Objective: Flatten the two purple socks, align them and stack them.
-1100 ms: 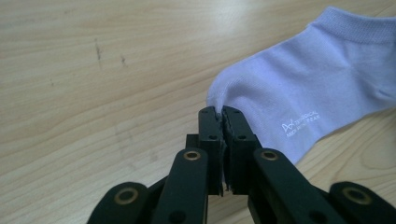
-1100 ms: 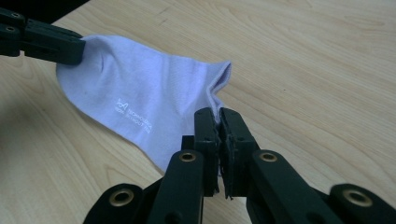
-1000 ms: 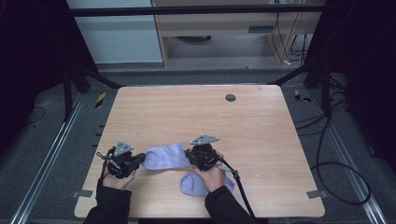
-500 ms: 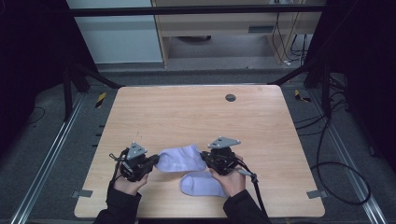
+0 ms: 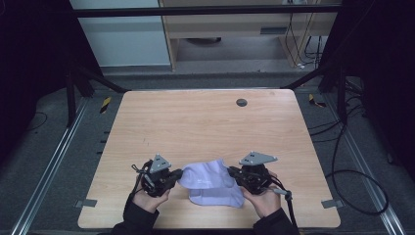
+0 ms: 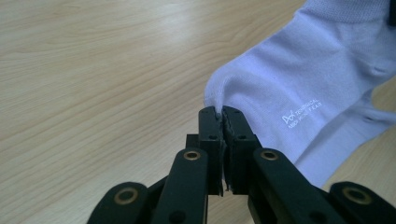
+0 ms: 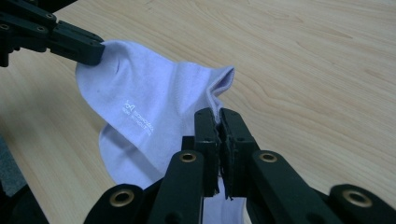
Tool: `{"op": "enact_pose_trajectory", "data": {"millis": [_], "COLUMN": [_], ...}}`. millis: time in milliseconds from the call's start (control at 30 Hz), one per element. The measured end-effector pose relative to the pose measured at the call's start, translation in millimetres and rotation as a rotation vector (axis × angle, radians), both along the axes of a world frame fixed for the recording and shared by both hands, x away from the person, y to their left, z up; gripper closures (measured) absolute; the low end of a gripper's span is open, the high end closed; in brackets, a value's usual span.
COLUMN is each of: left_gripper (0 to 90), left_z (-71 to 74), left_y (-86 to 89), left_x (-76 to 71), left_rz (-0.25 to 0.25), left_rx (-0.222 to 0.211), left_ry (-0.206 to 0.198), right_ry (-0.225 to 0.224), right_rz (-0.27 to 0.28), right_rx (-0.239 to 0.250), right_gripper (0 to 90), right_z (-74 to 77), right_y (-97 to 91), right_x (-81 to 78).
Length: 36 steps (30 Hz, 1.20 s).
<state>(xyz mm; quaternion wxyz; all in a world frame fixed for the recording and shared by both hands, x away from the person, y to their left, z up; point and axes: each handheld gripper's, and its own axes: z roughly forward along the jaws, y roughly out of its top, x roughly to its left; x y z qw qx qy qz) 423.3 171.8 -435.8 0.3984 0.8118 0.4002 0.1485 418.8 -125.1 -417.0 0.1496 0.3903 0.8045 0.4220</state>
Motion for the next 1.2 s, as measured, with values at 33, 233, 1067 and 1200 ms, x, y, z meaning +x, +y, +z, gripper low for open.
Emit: {"op": "enact_pose_trajectory", "data": {"millis": [33,233,1067,1200], "left_gripper": [86.3,86.2,86.2,86.2], "left_z": [-0.9,-8.0,-30.3,-32.7], "left_y": [-2.5,-15.2,-29.9,-32.1], "left_x": [-0.9,-5.5,-7.7,-8.6], "left_rz": [-0.007,-0.041,-0.087,-0.093], "left_rx": [0.002,0.022,0.077,0.082], "left_ry": [0.003,0.025,0.085,0.093], "right_ry": [0.0,0.009,0.103,0.119], "right_rz": [0.0,0.003,-0.012,-0.019], "right_rx": [-0.002,-0.003,-0.039,-0.045], "right_gripper": [86.6,86.6,86.5,86.5], "right_z": [0.1,-2.6,-27.6,-32.5], "right_y": [-2.2,-10.7,-23.9,-26.3], "right_x": [-2.0,-12.6,-22.0,-22.1]}}
